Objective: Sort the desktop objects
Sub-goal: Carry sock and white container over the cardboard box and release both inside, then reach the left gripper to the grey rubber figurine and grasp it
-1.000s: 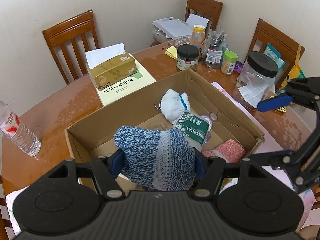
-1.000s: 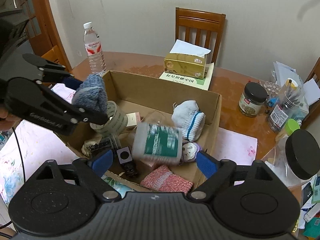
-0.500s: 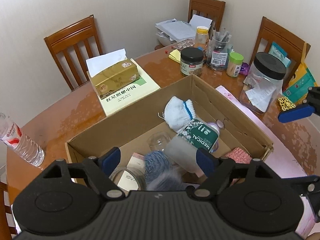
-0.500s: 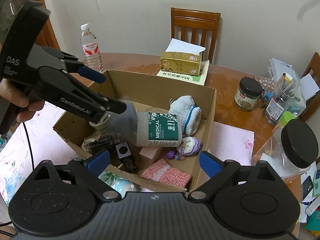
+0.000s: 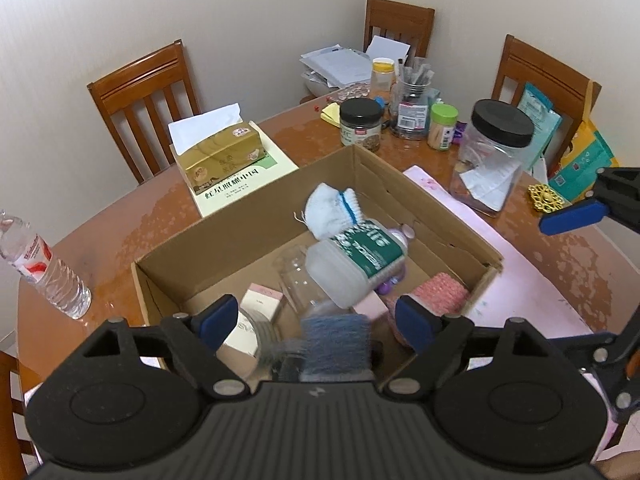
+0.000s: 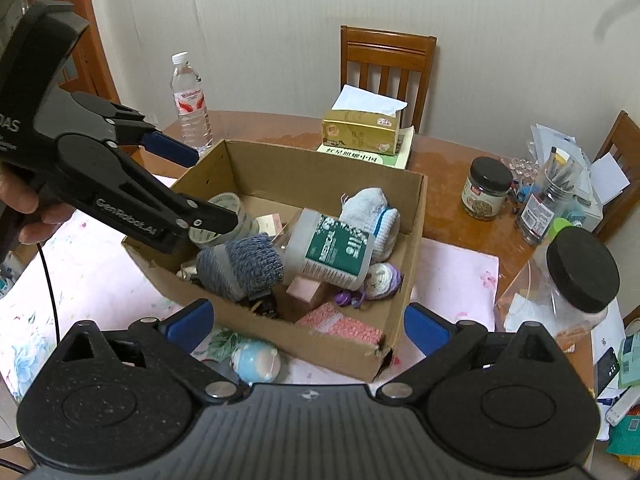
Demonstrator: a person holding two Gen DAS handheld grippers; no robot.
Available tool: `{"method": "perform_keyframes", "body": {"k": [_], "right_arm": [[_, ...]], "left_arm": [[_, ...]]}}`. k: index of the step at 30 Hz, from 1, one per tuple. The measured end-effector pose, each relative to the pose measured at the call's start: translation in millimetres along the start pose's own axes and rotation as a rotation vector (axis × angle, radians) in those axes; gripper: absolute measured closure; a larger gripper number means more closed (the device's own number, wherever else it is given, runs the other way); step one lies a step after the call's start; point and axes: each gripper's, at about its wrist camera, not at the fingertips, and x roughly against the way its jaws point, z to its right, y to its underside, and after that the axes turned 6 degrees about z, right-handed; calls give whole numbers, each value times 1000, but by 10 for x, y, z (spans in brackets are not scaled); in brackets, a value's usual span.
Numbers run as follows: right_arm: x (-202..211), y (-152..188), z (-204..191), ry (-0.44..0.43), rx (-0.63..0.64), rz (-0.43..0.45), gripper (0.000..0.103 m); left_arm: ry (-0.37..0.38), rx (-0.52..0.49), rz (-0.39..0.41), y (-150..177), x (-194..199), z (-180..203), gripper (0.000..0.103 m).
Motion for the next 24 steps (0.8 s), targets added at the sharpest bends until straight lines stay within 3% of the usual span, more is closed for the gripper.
{"method": "perform_keyframes", "body": {"k": [10,15,24], "right_arm": [[158,317,-72,-9,-7,1,0],[227,513,-121,38,6,18,0],[242,843,-158,69,-44,6,0]], "left_arm": [[23,-1,9,287,270,235,12],[50,-2,31,440,393,338,11],[96,-8,19,736,339,530,9]]}}
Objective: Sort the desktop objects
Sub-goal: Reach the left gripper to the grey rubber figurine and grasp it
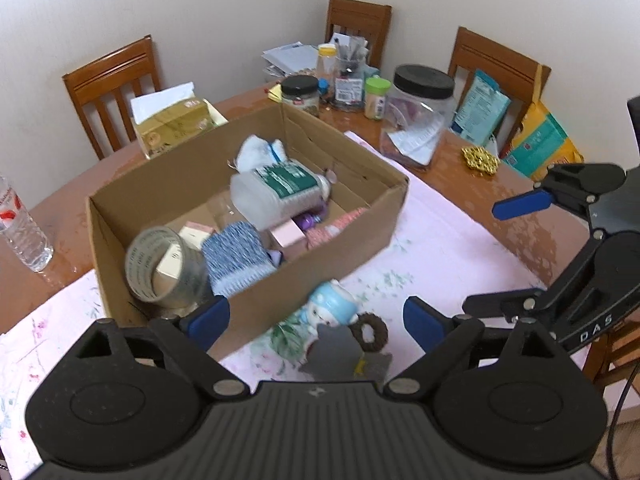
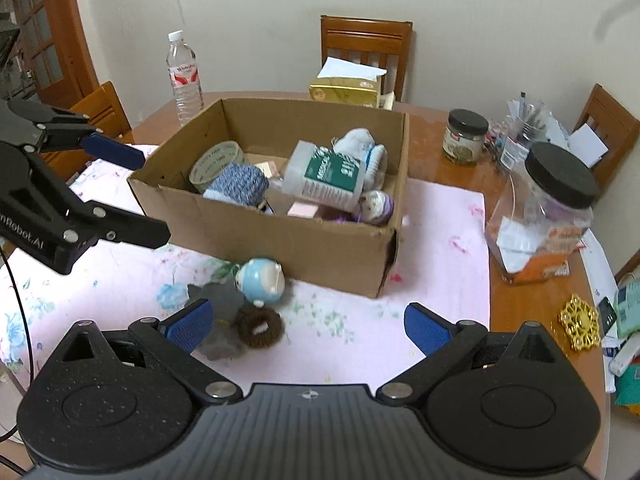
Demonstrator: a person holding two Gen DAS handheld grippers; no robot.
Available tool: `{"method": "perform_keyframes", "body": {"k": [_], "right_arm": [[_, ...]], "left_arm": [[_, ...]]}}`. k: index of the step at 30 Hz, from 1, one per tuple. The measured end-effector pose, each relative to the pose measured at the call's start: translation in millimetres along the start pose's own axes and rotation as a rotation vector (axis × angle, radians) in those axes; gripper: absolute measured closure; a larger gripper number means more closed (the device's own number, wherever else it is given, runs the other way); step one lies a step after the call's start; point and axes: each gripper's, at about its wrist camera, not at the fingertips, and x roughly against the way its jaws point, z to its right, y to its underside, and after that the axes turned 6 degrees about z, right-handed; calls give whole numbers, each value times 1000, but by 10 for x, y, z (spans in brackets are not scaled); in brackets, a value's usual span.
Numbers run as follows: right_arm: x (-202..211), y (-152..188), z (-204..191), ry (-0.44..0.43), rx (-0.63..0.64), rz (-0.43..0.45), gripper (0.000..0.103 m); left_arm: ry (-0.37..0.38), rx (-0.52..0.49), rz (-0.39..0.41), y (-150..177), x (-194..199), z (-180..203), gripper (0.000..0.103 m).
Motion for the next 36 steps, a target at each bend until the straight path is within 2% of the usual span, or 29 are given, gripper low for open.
{"method": "perform_keyframes", "body": {"k": [16,24,36], "right_arm": [[-165,406,88,25,-120,-73,0],[-205,442,95,20,-116,-92,0],[-261,439,90,2,-133,-108,0]], "left_arm": [[65,-57,-78,592,-548,220,9],[60,-91,-77,680,-768,180,9],[105,-132,-90,727,-920,189,12]]}}
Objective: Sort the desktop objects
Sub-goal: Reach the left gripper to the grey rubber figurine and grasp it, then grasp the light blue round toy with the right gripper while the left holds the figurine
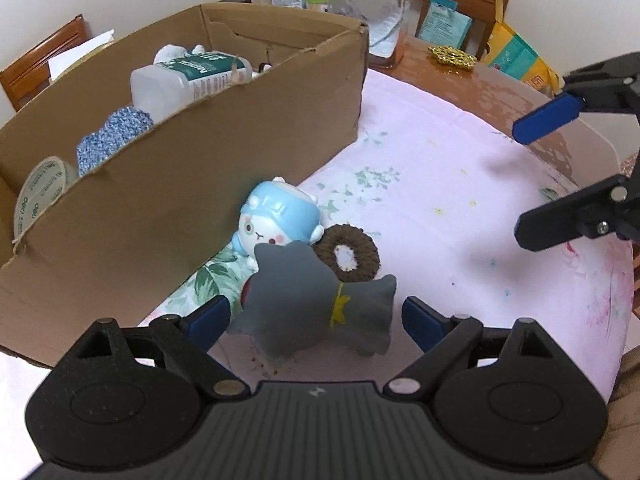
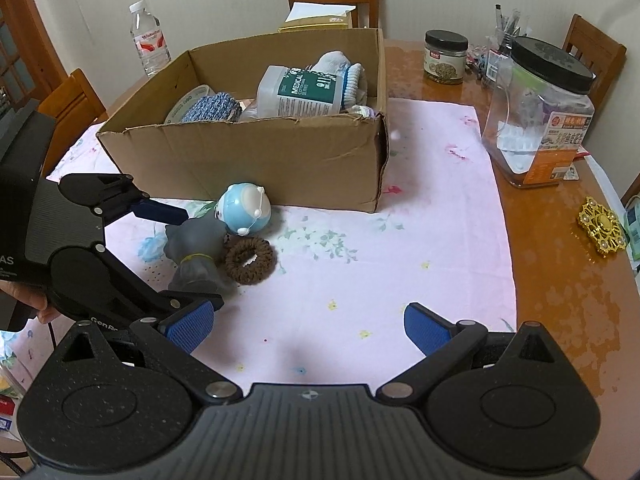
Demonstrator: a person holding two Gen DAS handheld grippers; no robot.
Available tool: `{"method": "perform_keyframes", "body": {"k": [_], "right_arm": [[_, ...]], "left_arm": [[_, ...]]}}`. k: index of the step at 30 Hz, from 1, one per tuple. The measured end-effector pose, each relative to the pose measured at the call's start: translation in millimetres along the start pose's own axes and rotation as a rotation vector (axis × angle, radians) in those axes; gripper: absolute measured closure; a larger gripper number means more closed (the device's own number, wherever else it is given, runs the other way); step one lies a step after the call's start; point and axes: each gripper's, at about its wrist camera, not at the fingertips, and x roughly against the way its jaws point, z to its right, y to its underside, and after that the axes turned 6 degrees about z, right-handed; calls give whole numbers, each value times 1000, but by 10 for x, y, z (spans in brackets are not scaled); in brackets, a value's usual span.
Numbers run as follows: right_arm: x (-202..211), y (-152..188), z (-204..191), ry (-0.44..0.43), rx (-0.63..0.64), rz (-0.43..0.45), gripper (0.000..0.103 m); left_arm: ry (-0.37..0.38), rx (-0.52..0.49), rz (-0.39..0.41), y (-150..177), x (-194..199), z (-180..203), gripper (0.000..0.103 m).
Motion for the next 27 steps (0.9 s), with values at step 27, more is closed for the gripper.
{"method": "perform_keyframes", "body": {"k": [27], "right_arm": [[-248,-194,-213,-40,91,7,0]], "left_arm": [[-82,105,16,227,378,-136,28]]}}
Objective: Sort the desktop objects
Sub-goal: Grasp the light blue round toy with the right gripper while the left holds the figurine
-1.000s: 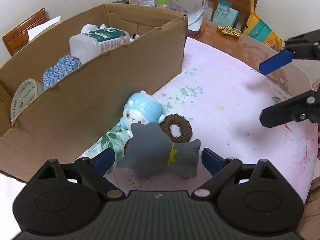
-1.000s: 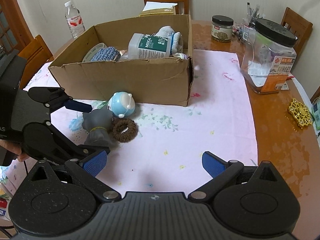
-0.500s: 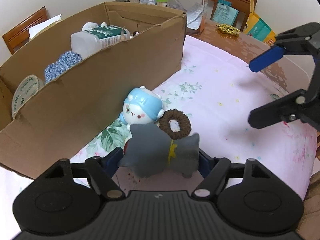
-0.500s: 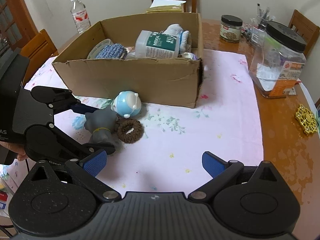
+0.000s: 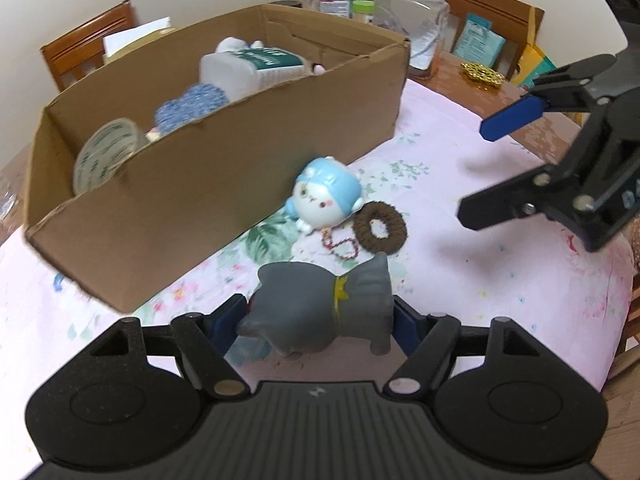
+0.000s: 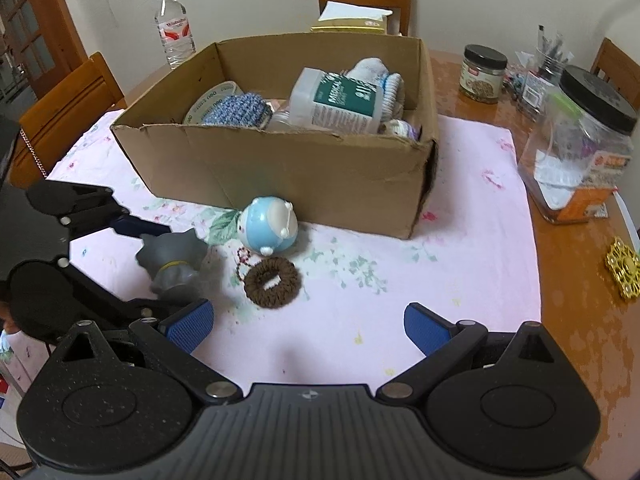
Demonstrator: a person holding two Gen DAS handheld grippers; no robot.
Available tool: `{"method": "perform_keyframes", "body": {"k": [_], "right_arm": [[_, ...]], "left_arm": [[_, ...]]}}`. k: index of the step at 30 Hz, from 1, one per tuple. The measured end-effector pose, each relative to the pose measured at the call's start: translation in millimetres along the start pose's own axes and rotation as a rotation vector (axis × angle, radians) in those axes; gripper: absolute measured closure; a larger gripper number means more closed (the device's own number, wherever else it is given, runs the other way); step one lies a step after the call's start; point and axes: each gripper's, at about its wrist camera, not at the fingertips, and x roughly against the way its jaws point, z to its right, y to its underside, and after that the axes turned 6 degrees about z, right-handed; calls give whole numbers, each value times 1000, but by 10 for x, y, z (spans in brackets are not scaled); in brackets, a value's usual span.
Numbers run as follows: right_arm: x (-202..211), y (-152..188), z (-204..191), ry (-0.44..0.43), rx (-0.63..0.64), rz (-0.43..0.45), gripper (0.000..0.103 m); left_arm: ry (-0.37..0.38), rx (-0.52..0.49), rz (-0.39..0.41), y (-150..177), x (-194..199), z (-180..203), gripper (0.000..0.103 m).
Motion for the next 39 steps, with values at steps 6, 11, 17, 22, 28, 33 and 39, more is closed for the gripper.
{"method": "perform_keyframes", "body": {"k": [6,11,17,22,28,33,39], "right_arm": [[-154,-102,-162,-12,48,16,2],[-349,-193,-275,-24,89,21,6],[-616,-269,-351,-5,86,-1,14],[-744,-301,-391,4,85,5,16],[-880,-335,-422,35,88,-5,29],[-912,-343,-433,52,103,-13,44],[-850,-339,-462,50,131,-9,49]], "left_arm": [[-25,36,0,110,122,-88,28],[-50,67,3,174,204,-188,28],[-71,111,7,248,277,-294,28],[-80,138,15,274,337,-346,28],[-91,153,16,307,383,-400,28],[-100,158,22,315,404,-418,28],[-98,168,28,304,432,-426,28]]}}
